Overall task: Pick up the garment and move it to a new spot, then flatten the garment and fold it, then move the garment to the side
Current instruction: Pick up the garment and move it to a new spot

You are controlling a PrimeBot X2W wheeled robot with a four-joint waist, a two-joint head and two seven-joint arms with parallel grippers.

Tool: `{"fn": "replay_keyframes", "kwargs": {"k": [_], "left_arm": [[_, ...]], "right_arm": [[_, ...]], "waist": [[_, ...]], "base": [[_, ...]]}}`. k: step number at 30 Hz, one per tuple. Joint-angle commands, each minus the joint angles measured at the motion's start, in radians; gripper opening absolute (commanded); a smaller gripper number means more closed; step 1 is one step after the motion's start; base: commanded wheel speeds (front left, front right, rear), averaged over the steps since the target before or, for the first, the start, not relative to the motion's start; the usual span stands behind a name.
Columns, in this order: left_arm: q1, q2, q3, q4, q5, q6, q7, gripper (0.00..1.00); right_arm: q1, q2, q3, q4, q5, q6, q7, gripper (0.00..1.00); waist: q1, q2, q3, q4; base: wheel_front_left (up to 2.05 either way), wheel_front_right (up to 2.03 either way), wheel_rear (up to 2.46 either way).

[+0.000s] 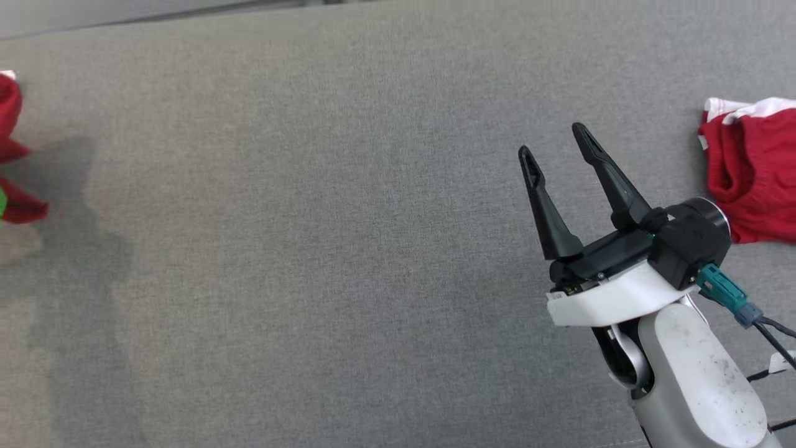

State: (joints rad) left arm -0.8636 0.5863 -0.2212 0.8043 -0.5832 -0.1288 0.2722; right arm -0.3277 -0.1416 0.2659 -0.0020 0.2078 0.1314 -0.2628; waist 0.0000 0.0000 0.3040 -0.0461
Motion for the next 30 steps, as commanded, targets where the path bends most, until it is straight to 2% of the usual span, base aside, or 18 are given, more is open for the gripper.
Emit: {"fn": "replay_keyframes", "kwargs": {"k": [1,10,14,19,24,30], "left_arm": [[0.021,0.006,-0.033,-0.047,-0.024,-0.003,0.005,0.0],[0.072,0.001,-0.188,-0.406,-0.067,-0.003,0.034,0.0],[0.117,-0.039,-0.227,-0.559,-0.076,0.009,0.065,0.0],[0.223,-0.13,-0.308,-0.701,-0.076,0.035,0.062,0.0],[0.33,-0.227,-0.408,-0.685,-0.05,0.052,0.011,0.0],[0.414,-0.314,-0.519,-0.503,0.004,0.043,-0.064,0.0]], "right_arm": [[0.027,0.0,-0.009,0.003,0.007,-0.001,-0.002,1.0],[0.087,0.002,-0.044,-0.008,0.013,-0.002,-0.002,1.0],[0.102,0.003,-0.052,-0.015,0.016,-0.002,-0.002,1.0],[0.11,0.007,-0.06,-0.021,0.018,-0.002,-0.002,1.0],[0.102,0.006,-0.053,-0.02,0.02,-0.002,-0.002,1.0],[0.099,0.006,-0.039,-0.006,0.024,-0.002,-0.002,1.0]], "waist": [[0.0,0.0,-0.13,0.005],[0.0,0.0,-0.235,-0.03],[0.0,0.0,-0.245,-0.056],[0.0,0.0,-0.231,-0.094],[0.0,0.0,-0.214,-0.131],[0.0,0.0,-0.209,-0.158]], "base": [[0.0,0.0,0.0],[0.0,0.0,0.0],[0.0,0.0,0.0],[0.0,0.0,0.0],[0.0,0.0,0.0],[0.0,0.0,0.0]]}}
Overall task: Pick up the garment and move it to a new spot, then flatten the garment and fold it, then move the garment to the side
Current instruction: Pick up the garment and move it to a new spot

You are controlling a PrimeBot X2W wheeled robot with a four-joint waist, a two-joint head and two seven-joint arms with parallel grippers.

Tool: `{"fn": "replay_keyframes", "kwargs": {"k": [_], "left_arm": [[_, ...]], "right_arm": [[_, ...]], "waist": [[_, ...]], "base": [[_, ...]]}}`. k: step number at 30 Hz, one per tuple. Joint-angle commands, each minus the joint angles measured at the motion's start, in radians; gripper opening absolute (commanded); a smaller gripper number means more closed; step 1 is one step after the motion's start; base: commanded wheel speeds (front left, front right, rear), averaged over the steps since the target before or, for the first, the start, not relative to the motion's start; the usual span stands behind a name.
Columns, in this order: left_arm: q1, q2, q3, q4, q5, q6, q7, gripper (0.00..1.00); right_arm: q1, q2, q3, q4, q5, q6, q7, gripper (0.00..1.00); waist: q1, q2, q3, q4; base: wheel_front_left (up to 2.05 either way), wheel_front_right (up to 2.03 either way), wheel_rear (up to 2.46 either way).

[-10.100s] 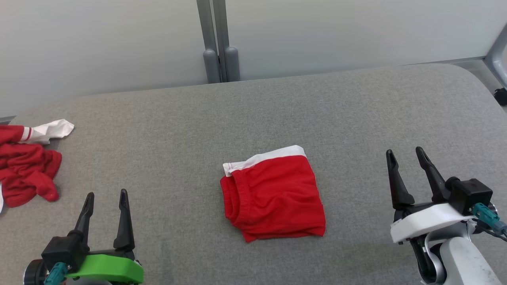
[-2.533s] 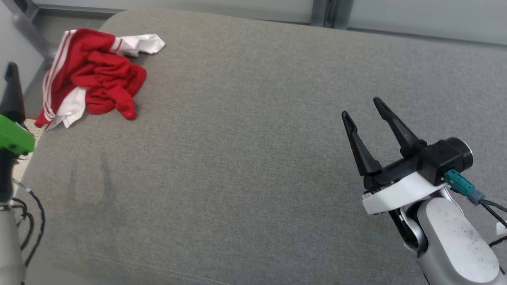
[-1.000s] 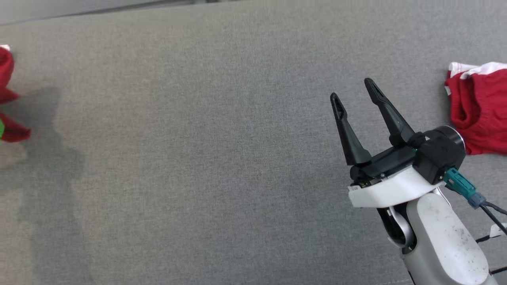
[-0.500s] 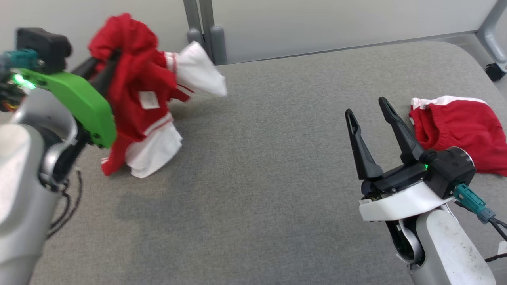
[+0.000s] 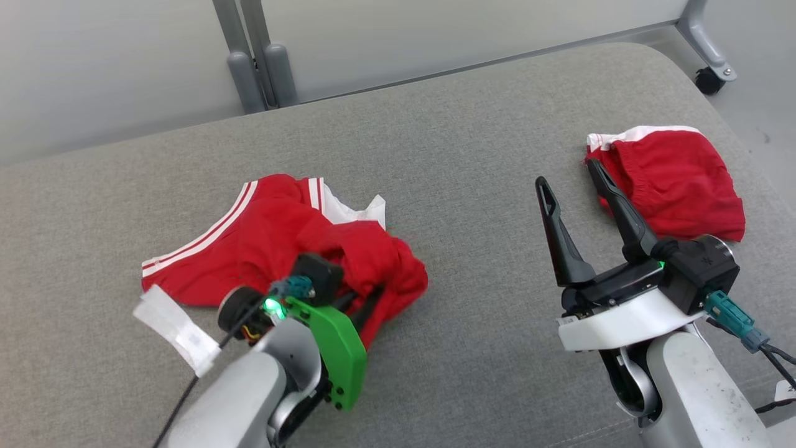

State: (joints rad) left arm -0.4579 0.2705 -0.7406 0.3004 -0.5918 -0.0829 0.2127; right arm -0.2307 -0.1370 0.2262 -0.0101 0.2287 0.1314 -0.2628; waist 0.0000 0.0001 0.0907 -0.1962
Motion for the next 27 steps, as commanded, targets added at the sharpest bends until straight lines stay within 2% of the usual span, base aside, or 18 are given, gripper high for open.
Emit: {"fn": "replay_keyframes", "kwargs": {"k": [1,2,3,4,6,10,14,20,23,24,27], "left_arm": [[0.02,-0.01,-0.014,0.037,0.011,-0.007,-0.016,0.0],[0.025,-0.018,-0.022,0.065,0.014,-0.011,-0.035,0.0],[0.026,-0.026,-0.028,0.084,0.019,-0.012,-0.051,0.15],[0.032,-0.036,-0.031,0.102,0.016,-0.014,-0.068,0.6],[0.033,-0.045,-0.025,0.12,0.017,-0.01,-0.107,1.0],[0.043,-0.035,0.006,0.099,0.016,0.014,-0.183,1.0],[0.064,0.012,0.054,0.028,0.018,0.059,-0.231,1.0],[0.128,0.108,0.141,-0.097,0.028,0.139,-0.308,1.0],[0.179,0.15,0.192,-0.158,0.032,0.188,-0.369,1.0],[0.215,0.165,0.225,-0.189,0.033,0.221,-0.407,1.0],[0.279,0.186,0.27,-0.22,0.019,0.257,-0.441,1.0]], "right_arm": [[0.004,-0.001,0.003,0.006,0.004,-0.002,-0.002,1.0],[0.007,-0.002,0.008,0.011,0.005,-0.002,-0.002,1.0],[0.01,-0.004,0.01,0.014,0.005,-0.002,-0.002,1.0],[0.013,-0.006,0.01,0.017,0.006,-0.002,-0.002,1.0],[0.022,-0.009,0.006,0.021,0.006,-0.002,-0.002,1.0],[0.042,-0.019,-0.003,0.031,0.007,-0.002,-0.002,1.0],[0.058,-0.029,-0.014,0.036,0.01,-0.002,-0.002,1.0],[0.083,-0.043,-0.016,0.044,0.016,-0.002,-0.002,1.0],[0.087,-0.048,-0.01,0.054,0.028,-0.002,-0.002,1.0],[0.092,-0.05,-0.007,0.063,0.034,-0.002,-0.002,1.0],[0.101,-0.05,0.0,0.075,0.042,-0.002,-0.002,1.0]], "waist": [[0.0,-0.0001,0.005,-0.009],[0.0,-0.0001,0.003,-0.01],[0.0,-0.0001,0.0,-0.009],[0.0,-0.0001,-0.003,-0.007],[0.0,-0.0001,-0.011,0.002],[0.0,-0.0001,-0.037,0.034],[0.0,-0.0001,-0.056,0.065],[0.0,-0.0001,-0.082,0.102],[0.0,-0.0001,-0.09,0.109],[0.0,-0.0001,-0.096,0.114],[0.0,-0.0001,-0.104,0.113]], "base": [[0.0,0.0,0.0],[0.0,0.0,0.0],[0.0,0.0,0.0],[0.0,0.0,0.0],[0.0,0.0,0.0],[0.0,0.0,0.0],[0.0,0.0,0.0],[0.0,0.0,0.0],[0.0,0.0,0.0],[0.0,0.0,0.0],[0.0,0.0,0.0]]}}
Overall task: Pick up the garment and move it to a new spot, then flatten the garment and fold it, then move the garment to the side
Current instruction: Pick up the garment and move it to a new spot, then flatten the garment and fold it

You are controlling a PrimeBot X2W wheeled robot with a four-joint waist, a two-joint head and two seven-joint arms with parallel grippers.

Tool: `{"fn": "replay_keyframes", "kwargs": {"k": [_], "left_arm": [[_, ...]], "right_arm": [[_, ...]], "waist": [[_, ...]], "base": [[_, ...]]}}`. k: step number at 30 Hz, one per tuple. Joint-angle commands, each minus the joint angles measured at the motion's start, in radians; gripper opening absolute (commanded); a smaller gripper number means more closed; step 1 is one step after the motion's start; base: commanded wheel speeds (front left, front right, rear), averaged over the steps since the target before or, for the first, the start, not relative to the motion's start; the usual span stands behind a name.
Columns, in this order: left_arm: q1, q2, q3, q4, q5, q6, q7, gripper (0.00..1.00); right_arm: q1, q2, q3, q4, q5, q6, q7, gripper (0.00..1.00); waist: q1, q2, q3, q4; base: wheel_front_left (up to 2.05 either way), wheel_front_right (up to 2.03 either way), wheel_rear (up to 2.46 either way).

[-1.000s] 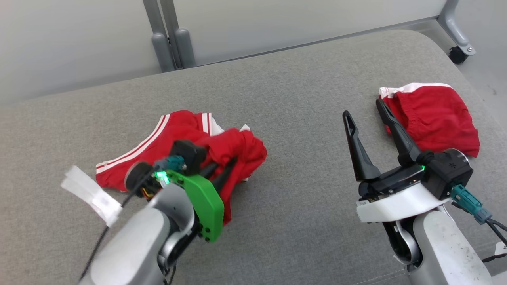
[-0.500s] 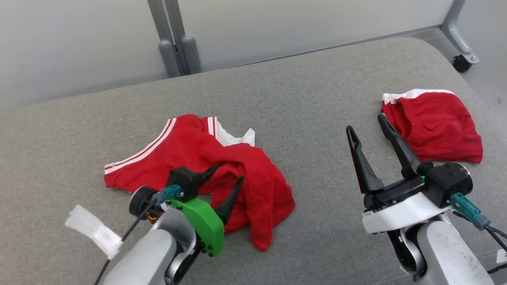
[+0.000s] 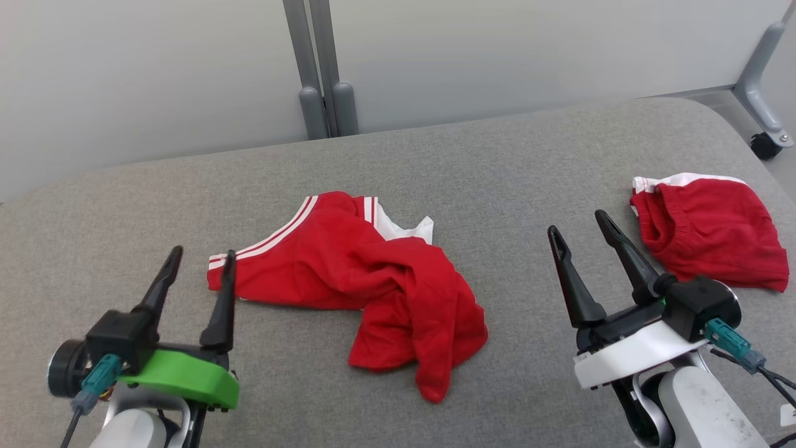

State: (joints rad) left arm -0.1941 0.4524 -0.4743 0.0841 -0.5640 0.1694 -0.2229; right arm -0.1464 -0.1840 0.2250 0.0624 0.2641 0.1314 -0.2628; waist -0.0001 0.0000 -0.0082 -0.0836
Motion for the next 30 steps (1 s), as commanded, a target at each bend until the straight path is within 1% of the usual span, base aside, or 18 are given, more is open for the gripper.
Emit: {"fn": "replay_keyframes", "kwargs": {"k": [1,4,5,9,14,18,23,27,30], "left_arm": [[0.04,0.001,0.032,-0.018,-0.018,0.025,-0.017,1.0],[0.111,0.003,0.092,-0.055,-0.016,0.058,-0.036,1.0],[0.13,0.0,0.109,-0.064,-0.014,0.063,-0.038,1.0],[0.191,-0.011,0.185,-0.1,0.013,0.06,-0.043,1.0],[0.258,-0.058,0.268,-0.138,0.066,0.024,-0.042,1.0],[0.268,-0.098,0.296,-0.135,0.1,-0.011,-0.042,1.0],[0.269,-0.131,0.324,-0.121,0.125,-0.045,-0.042,1.0],[0.269,-0.149,0.347,-0.11,0.145,-0.065,-0.042,1.0],[0.268,-0.158,0.366,-0.105,0.157,-0.075,-0.042,1.0]], "right_arm": [[0.021,-0.003,0.001,0.008,0.013,-0.002,-0.002,1.0],[0.031,-0.002,0.001,0.019,0.017,-0.002,-0.002,1.0],[0.035,0.001,-0.001,0.021,0.021,-0.002,-0.002,1.0],[0.049,0.004,0.004,0.033,0.023,-0.002,-0.002,1.0],[0.051,0.001,0.005,0.042,0.03,-0.002,-0.002,1.0],[0.029,-0.003,0.017,0.049,0.03,-0.002,-0.002,1.0],[0.018,-0.006,0.024,0.051,0.032,-0.002,-0.002,1.0],[0.01,-0.01,0.068,0.064,0.045,-0.002,0.002,1.0],[-0.003,-0.016,0.135,0.079,0.097,-0.002,0.074,1.0]], "waist": [[0.0001,0.0,-0.008,-0.001],[0.0001,0.0,-0.011,-0.001],[0.0001,0.0,-0.011,0.0],[0.0001,0.0,-0.003,0.0],[0.0001,0.0,0.003,0.0],[0.0001,0.0,0.002,-0.001],[0.0001,0.0,-0.001,0.0],[0.0001,0.0,-0.002,0.0],[0.0001,0.0,-0.003,0.006]], "base": [[0.0,0.0,0.0],[0.0,0.0,0.0],[0.0,0.0,0.0],[0.0,0.0,0.0],[0.0,0.0,0.0],[0.0,0.0,0.0],[0.0,0.0,0.0],[0.0,0.0,0.0],[0.0,0.0,0.0]]}}
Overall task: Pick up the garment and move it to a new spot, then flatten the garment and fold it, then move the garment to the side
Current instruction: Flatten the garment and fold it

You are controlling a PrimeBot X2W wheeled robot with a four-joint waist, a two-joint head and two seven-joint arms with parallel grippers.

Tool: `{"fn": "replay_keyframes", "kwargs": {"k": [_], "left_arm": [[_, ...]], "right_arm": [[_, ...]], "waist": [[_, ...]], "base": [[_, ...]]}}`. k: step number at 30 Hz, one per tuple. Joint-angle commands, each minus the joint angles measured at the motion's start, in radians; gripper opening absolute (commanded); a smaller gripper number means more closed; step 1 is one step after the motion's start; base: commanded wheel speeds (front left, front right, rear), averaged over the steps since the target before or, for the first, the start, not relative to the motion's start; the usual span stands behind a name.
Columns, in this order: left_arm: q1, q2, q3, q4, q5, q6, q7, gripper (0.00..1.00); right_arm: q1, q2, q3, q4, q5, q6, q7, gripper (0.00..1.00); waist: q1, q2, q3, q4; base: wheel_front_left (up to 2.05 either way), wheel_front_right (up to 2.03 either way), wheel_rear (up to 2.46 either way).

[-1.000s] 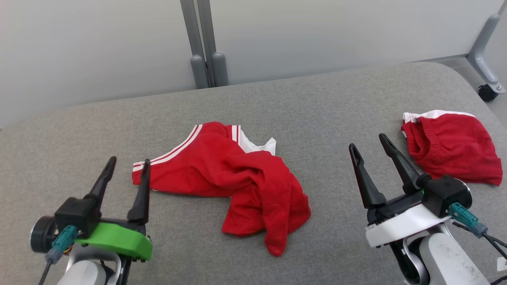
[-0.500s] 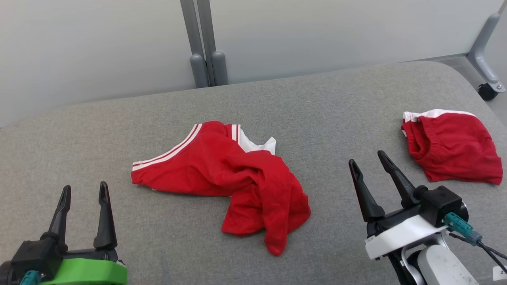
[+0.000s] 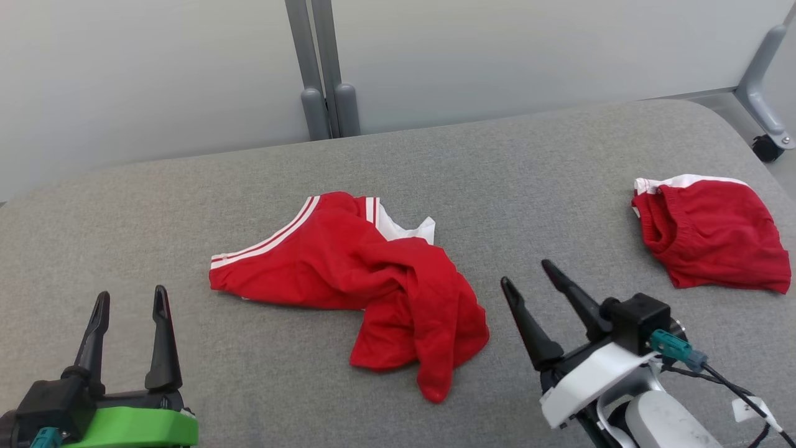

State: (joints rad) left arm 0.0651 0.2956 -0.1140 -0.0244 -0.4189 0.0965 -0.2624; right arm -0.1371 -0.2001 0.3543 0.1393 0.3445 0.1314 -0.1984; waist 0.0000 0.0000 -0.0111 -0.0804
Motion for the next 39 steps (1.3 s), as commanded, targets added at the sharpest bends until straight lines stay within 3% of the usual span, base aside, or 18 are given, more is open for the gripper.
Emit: {"fn": "replay_keyframes", "kwargs": {"k": [1,5,12,24,25,28,29,36,39], "left_arm": [[0.008,-0.003,0.01,0.005,0.014,-0.006,-0.003,1.0],[0.003,-0.006,0.03,0.009,0.024,-0.014,-0.003,1.0],[-0.012,-0.008,0.036,0.015,0.024,-0.027,-0.002,1.0],[-0.045,0.001,0.041,0.034,0.022,-0.042,-0.002,1.0],[-0.046,0.001,0.041,0.037,0.022,-0.043,-0.002,1.0],[-0.049,0.001,0.04,0.043,0.02,-0.044,-0.002,1.0],[-0.05,0.002,0.04,0.045,0.019,-0.043,-0.002,1.0],[-0.037,0.002,0.045,0.045,0.013,-0.04,-0.002,1.0],[-0.036,0.003,0.045,0.039,0.012,-0.038,-0.002,1.0]], "right_arm": [[-0.012,-0.001,0.026,0.007,0.043,-0.002,0.043,1.0],[-0.007,-0.032,0.119,0.01,0.133,-0.001,0.191,1.0],[0.022,-0.033,0.167,0.05,0.241,-0.001,0.391,1.0],[-0.042,0.017,0.153,0.19,0.215,-0.001,0.372,1.0],[-0.048,0.015,0.157,0.201,0.218,-0.001,0.367,0.93],[-0.059,0.015,0.174,0.22,0.231,-0.001,0.358,0.16],[-0.062,0.013,0.18,0.221,0.237,-0.001,0.353,0.0],[-0.086,-0.029,0.189,0.148,0.247,-0.001,0.288,0.0],[-0.11,-0.077,0.171,0.075,0.264,-0.001,0.287,0.0]], "waist": [[0.0,0.0,0.0,0.006],[0.0,0.0,0.004,0.031],[0.0,0.0,0.021,0.091],[0.0,0.0,0.053,0.138],[0.0,0.0,0.054,0.139],[0.0,0.0,0.055,0.139],[0.0,0.0,0.055,0.138],[0.0,0.0,0.051,0.12],[0.0,0.0,0.058,0.112]], "base": [[0.0,0.0,0.0],[0.0,0.0,0.0],[0.0,0.0,0.0],[0.0,0.0,0.0],[0.0,0.0,0.0],[0.0,0.0,0.0],[0.0,0.0,0.0],[0.0,0.0,0.0],[0.0,0.0,0.0]]}}
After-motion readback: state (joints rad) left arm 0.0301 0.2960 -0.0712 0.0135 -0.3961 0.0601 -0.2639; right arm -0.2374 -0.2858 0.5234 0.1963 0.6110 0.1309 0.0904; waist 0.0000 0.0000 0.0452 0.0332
